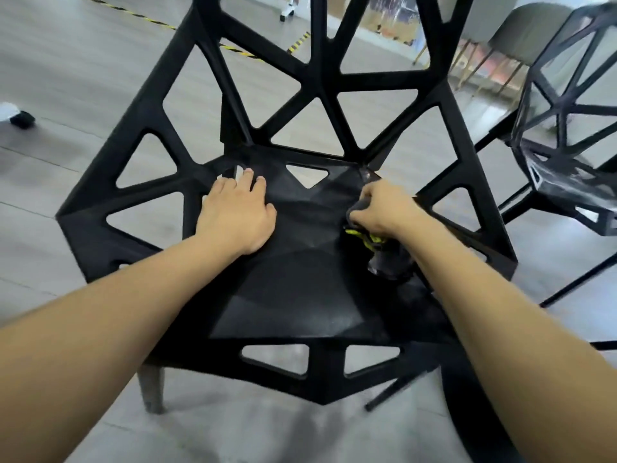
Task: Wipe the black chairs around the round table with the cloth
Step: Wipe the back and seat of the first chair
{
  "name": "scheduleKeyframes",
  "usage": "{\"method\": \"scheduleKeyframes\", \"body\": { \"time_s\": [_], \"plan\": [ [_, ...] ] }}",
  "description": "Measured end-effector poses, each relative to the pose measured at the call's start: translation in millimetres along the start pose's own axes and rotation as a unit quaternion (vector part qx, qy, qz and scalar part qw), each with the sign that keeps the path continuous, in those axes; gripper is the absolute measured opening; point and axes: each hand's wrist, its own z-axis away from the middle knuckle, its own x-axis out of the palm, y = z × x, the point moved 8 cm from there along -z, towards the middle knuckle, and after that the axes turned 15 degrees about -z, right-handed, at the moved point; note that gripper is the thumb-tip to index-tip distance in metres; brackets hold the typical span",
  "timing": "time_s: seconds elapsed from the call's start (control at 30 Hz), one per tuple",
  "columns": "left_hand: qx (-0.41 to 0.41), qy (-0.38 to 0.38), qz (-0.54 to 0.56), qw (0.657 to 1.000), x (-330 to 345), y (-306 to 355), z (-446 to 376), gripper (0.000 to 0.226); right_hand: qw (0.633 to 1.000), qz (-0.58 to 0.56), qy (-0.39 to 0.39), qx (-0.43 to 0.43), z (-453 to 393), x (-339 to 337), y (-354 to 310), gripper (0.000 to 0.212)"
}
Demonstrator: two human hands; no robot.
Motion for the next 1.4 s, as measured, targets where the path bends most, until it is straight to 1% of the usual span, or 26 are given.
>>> {"method": "scheduleKeyframes", "body": {
  "time_s": [0.07,0.1,0.17,0.23,0.27,0.33,0.37,0.43,0.47,0.5,0.57,0.63,0.7,0.77,0.83,0.87,0.9,0.97,1.03,1.07,1.13,1.2,1.27,1.3,1.37,1.4],
  "plan": [
    [0.004,0.018,-0.004,1.000,-4,-2,0,0.049,0.996,-0.050,0.043,-0.062,38,5,-5,0.012],
    [0.014,0.040,-0.007,0.999,-8,-1,1,0.043,0.990,-0.089,0.064,-0.093,54,3,-5,0.019],
    [0.034,0.081,-0.020,0.996,-21,1,9,0.032,0.980,-0.141,0.061,-0.127,75,-2,3,0.037],
    [0.046,0.124,-0.041,0.990,-36,-9,25,0.034,0.982,-0.082,0.053,-0.163,85,-2,12,0.048],
    [0.050,0.153,-0.055,0.985,-45,-18,39,0.035,0.982,-0.043,0.068,-0.169,85,0,16,0.049],
    [0.055,0.207,-0.101,0.972,-58,-44,74,0.036,0.983,-0.017,0.122,-0.135,70,2,23,0.044],
    [0.046,0.221,-0.122,0.967,-59,-61,94,0.036,0.985,-0.012,0.148,-0.093,58,4,24,0.041],
    [0.023,0.216,-0.148,0.965,-52,-93,127,0.036,0.985,-0.008,0.174,-0.015,39,11,14,0.035],
    [0.018,0.210,-0.154,0.965,-45,-106,138,0.037,0.985,-0.006,0.173,0.001,34,19,2,0.034],
    [0.019,0.207,-0.146,0.967,-38,-115,144,0.038,0.986,-0.009,0.165,-0.009,33,30,-17,0.034],
    [0.023,0.212,-0.090,0.973,-29,-122,147,0.043,0.987,-0.039,0.129,-0.086,50,63,-75,0.034],
    [0.015,0.221,-0.036,0.975,-27,-124,145,0.047,0.979,-0.080,0.096,-0.160,83,93,-139,0.034],
    [0.011,0.233,-0.001,0.972,-27,-124,146,0.048,0.975,-0.089,0.099,-0.180,111,110,-182,0.036],
    [0.015,0.241,0.009,0.970,-28,-126,147,0.049,0.974,-0.060,0.124,-0.181,133,112,-194,0.039],
    [0.017,0.248,0.013,0.969,-27,-127,149,0.050,0.971,-0.042,0.126,-0.197,144,104,-178,0.036],
    [0.016,0.252,0.019,0.967,-28,-127,150,0.050,0.974,-0.029,0.124,-0.186,143,96,-162,0.034],
    [0.014,0.256,0.027,0.966,-27,-128,150,0.050,0.980,-0.009,0.126,-0.150,139,85,-138,0.033],
    [0.010,0.255,0.040,0.966,-27,-128,150,0.050,0.987,0.026,0.155,-0.039,125,54,-79,0.032],
    [0.008,0.254,0.053,0.966,-26,-129,149,0.050,0.982,0.020,0.185,0.043,124,29,-38,0.030],
    [0.008,0.254,0.059,0.965,-26,-128,149,0.050,0.981,0.012,0.188,0.054,124,27,-34,0.030],
    [0.009,0.256,0.072,0.964,-26,-130,149,0.048,0.984,-0.005,0.174,0.019,132,45,-68,0.030],
    [0.013,0.259,0.083,0.962,-26,-129,149,0.045,0.986,-0.017,0.157,-0.048,151,81,-134,0.032],
    [0.021,0.262,0.094,0.960,-25,-130,149,0.044,0.978,-0.026,0.187,-0.093,174,113,-197,0.031],
    [0.027,0.262,0.098,0.960,-24,-132,149,0.045,0.971,-0.037,0.217,-0.094,184,123,-219,0.032],
    [0.044,0.258,0.100,0.960,-20,-135,148,0.048,0.962,-0.059,0.246,-0.098,195,130,-234,0.036],
    [0.049,0.258,0.100,0.960,-19,-137,147,0.048,0.961,-0.050,0.243,-0.121,198,131,-232,0.039]
  ]
}}
